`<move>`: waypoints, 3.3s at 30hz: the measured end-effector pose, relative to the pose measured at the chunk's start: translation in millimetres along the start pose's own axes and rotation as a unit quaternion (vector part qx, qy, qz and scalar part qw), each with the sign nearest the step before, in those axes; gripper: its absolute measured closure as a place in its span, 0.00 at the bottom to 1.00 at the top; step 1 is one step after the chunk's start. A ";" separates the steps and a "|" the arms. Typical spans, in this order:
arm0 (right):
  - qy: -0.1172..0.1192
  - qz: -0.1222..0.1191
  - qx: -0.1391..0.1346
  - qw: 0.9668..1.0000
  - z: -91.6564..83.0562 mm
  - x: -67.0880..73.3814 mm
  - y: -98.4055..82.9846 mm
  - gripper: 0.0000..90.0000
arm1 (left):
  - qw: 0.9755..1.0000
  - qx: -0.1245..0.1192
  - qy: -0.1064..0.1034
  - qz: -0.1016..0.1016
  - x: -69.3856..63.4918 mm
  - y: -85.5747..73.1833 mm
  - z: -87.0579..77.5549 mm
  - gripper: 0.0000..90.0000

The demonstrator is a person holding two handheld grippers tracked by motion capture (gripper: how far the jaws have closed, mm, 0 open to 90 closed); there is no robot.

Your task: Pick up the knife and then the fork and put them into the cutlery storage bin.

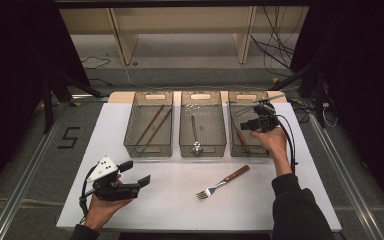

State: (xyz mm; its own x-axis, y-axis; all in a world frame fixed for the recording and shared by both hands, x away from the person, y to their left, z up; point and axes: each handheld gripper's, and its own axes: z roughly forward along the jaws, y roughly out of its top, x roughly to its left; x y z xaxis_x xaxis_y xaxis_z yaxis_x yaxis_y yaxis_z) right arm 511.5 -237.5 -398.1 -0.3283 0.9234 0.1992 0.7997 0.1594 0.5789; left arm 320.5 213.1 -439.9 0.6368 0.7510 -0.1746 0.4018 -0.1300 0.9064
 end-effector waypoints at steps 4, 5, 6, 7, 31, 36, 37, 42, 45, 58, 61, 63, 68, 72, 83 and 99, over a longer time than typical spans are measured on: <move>0.011 -0.021 -0.016 1.000 -9.5 5.3 -0.7 0.57 | 1.000 0.001 0.000 0.001 -0.1 0.0 0.1 0.17; 0.014 -0.028 -0.019 0.999 -12.1 7.2 -1.4 0.55 | 1.000 0.000 0.000 0.001 -0.2 0.0 0.1 0.16; 0.017 -0.036 -0.022 0.999 -14.9 9.4 -2.4 0.52 | 1.000 0.000 0.000 0.001 -0.1 0.1 0.0 0.17; 0.022 -0.042 -0.024 0.999 -17.7 12.0 -3.5 0.49 | 1.000 0.000 0.000 0.000 -0.1 0.0 0.1 0.17; 0.103 -0.151 -0.070 0.981 -56.7 55.8 -63.9 0.41 | 1.000 -0.001 0.001 -0.001 -0.2 -0.2 -0.2 0.17; 0.108 -0.160 -0.057 0.980 -50.9 57.7 -79.5 0.49 | 1.000 -0.001 0.001 -0.001 -0.5 -0.3 -0.1 0.17; 0.107 -0.161 -0.056 0.980 -49.1 58.4 -82.3 0.52 | 1.000 -0.002 0.001 -0.001 -0.6 -0.3 0.1 0.17; 0.098 -0.166 -0.041 0.980 -37.3 58.2 -90.5 0.70 | 1.000 0.000 -0.001 0.002 -1.0 -0.2 0.2 0.17; 0.077 -0.170 -0.029 0.982 -27.7 57.2 -94.6 0.79 | 1.000 -0.001 -0.002 0.003 -0.9 -0.4 -0.3 0.17; 0.032 -0.180 0.021 0.983 2.7 48.4 -108.5 1.00 | 1.000 -0.001 -0.003 0.003 -1.1 -0.6 -0.6 0.16; 0.024 -0.180 0.032 0.983 8.0 45.7 -110.4 1.00 | 1.000 -0.001 -0.002 0.003 -0.9 -0.5 -0.7 0.16; 0.021 -0.179 0.035 0.983 9.9 44.3 -111.2 1.00 | 1.000 -0.001 -0.002 0.003 -0.9 -0.5 -0.7 0.17; 0.016 -0.180 0.042 0.983 12.7 43.3 -112.3 1.00 | 1.000 0.000 -0.003 0.004 -1.5 -0.6 -0.2 0.17; 0.015 -0.179 0.046 0.983 14.7 42.4 -113.0 1.00 | 1.000 0.000 -0.003 0.004 -1.4 -0.6 -0.4 0.17; 0.014 -0.176 0.054 0.983 13.5 41.8 -113.5 1.00 | 1.000 0.000 -0.003 0.004 -1.6 -0.6 -0.4 0.17; 0.005 -0.194 0.114 0.974 -9.3 42.0 -139.1 1.00 | 1.000 0.000 -0.001 0.004 -1.2 -0.5 -1.2 0.17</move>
State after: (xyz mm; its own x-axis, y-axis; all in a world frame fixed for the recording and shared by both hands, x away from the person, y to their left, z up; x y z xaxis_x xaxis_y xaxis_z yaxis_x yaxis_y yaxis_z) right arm 381.8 -224.2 -462.9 -0.6326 0.7744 0.0092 0.7049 0.5708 0.4209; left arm 318.8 213.1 -439.6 0.6406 0.7493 -0.1680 0.3967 -0.1355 0.9079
